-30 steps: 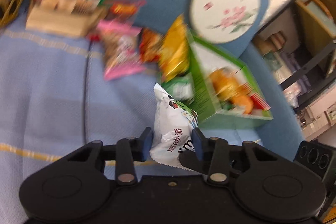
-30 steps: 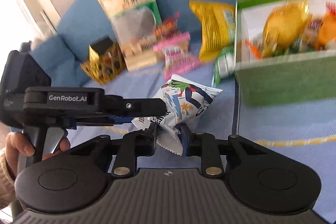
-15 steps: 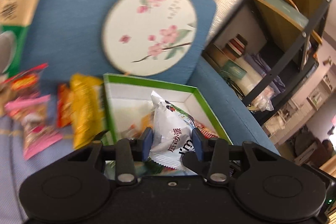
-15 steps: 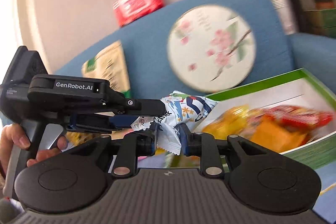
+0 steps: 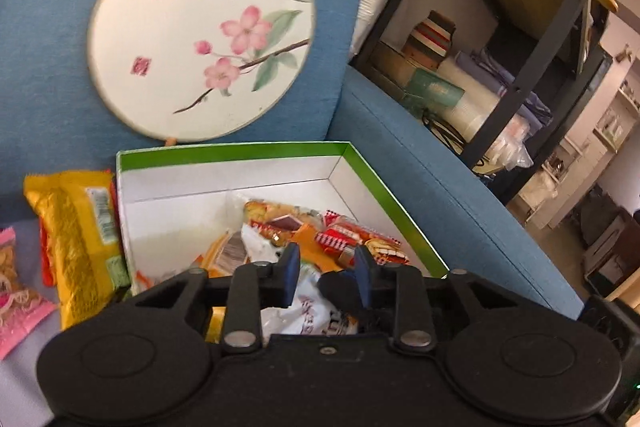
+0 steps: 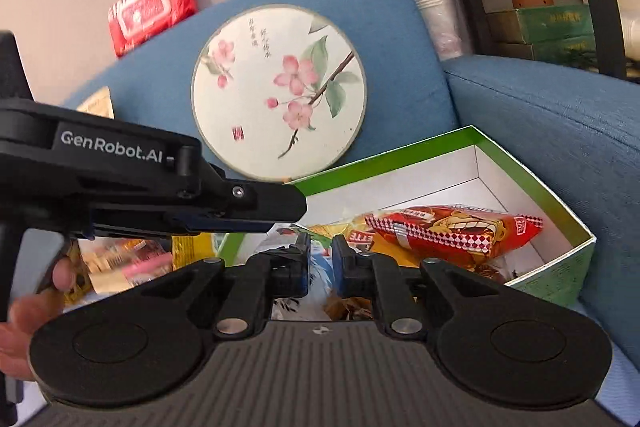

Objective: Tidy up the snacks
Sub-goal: 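Carry the white bag into the green box and open the left tool, then grasp the pink-edged cookie packet with the left tool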

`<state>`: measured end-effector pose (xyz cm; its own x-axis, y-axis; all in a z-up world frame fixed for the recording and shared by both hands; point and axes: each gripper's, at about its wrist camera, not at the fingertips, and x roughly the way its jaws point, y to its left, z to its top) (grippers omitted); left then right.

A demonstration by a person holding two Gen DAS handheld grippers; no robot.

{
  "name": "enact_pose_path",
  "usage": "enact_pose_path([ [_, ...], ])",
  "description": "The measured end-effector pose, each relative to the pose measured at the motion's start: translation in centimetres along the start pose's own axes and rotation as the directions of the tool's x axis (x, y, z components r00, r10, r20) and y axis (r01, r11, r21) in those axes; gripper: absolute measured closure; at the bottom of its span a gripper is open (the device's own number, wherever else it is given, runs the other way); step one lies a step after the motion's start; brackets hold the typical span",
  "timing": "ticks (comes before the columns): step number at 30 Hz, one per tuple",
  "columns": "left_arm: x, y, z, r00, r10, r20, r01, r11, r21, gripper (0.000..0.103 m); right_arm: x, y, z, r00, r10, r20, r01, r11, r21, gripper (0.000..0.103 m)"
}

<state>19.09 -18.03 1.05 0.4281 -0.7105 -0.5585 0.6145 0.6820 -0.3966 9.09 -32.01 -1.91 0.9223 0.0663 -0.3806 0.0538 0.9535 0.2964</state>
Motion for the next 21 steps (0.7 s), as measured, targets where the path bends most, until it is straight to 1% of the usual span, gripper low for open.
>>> enact_pose_path([
  [1,-0.4,0.3,0.0,1.0,0.006,0.005,-0.006,1.0,-0.007,0.06,-0.5,0.0,0.0,1.0,0.003,0.003,-0.003,1.0,-0.003,0.067],
  [2,-0.9,0.8,-0.1,1.0,0.014,0.015,-0.014,1.0,-0.018,0.053,-1.0,0.2,-0.1,1.0,0.012,0.006,-0.011,1.0,-0.004,0.06],
  [4,-2.0,1.7,-0.1,0.998,0.036,0.043,-0.034,0.999,-0.043,0.027,-1.9,0.7,-0.4,0.998,0.067,-0.015,-0.067,0.998,-0.018,0.055],
  [5,-2.7,2.2,-0.1,0.997,0.051,0.059,-0.048,0.997,-0.056,0.023,-2.1,1.2,-0.6,0.996,0.085,-0.027,-0.086,0.996,-0.033,0.052],
  [6,-3.1,2.6,-0.1,0.996,0.063,0.07,-0.059,0.996,-0.065,0.02,-2.1,1.9,-0.8,0.995,0.087,-0.039,-0.089,0.993,-0.071,0.051],
  [7,-3.6,3.1,-0.2,0.994,0.076,0.077,-0.07,0.995,-0.073,0.019,-1.9,2.6,-1.0,0.996,0.076,-0.048,-0.081,0.989,-0.125,0.052],
  [8,-4.0,3.7,-0.3,0.993,0.087,0.08,-0.081,0.993,-0.08,0.019,-1.6,3.2,-1.2,0.997,0.055,-0.049,-0.063,0.984,-0.168,0.056],
  [10,-4.5,4.7,-0.6,0.991,0.105,0.079,-0.097,0.99,-0.1,0.019,0.0,3.6,-1.5,0.997,-0.005,-0.071,-0.01,0.977,-0.214,0.059],
  [13,-5.4,5.9,-1.2,0.987,0.139,0.083,-0.129,0.985,-0.115,0.017,2.2,3.0,-1.6,0.996,-0.082,-0.047,0.07,0.975,-0.21,0.06],
  [14,-5.8,6.4,-1.4,0.985,0.152,0.086,-0.141,0.982,-0.122,0.015,2.7,2.8,-1.8,0.993,-0.109,-0.035,0.1,0.975,-0.197,0.059],
  [15,-6.2,6.9,-1.6,0.983,0.163,0.09,-0.151,0.98,-0.131,0.006,3.2,2.5,-2.1,0.991,-0.126,-0.049,0.116,0.976,-0.183,0.057],
  [16,-6.6,7.3,-1.9,0.981,0.173,0.092,-0.16,0.977,-0.141,0.0,3.6,2.3,-2.3,0.988,-0.133,-0.075,0.118,0.978,-0.171,0.052],
  [17,-7.0,7.6,-2.1,0.978,0.183,0.095,-0.168,0.974,-0.15,0.0,3.6,2.3,-2.4,0.988,-0.128,-0.087,0.112,0.98,-0.166,0.051],
  [18,-7.6,8.0,-2.4,0.976,0.192,0.098,-0.175,0.972,-0.158,0.0,3.2,2.5,-2.3,0.99,-0.119,-0.071,0.106,0.98,-0.171,0.051],
  [19,-8.1,8.3,-2.7,0.975,0.197,0.104,-0.179,0.97,-0.164,0.0,2.7,2.9,-2.2,0.993,-0.105,-0.048,0.095,0.979,-0.18,0.047],
  [21,-9.3,8.9,-3.4,0.971,0.211,0.114,-0.19,0.968,-0.165,0.0,1.3,3.9,-2.1,0.998,-0.066,0.008,0.066,0.98,-0.187,0.022],
])
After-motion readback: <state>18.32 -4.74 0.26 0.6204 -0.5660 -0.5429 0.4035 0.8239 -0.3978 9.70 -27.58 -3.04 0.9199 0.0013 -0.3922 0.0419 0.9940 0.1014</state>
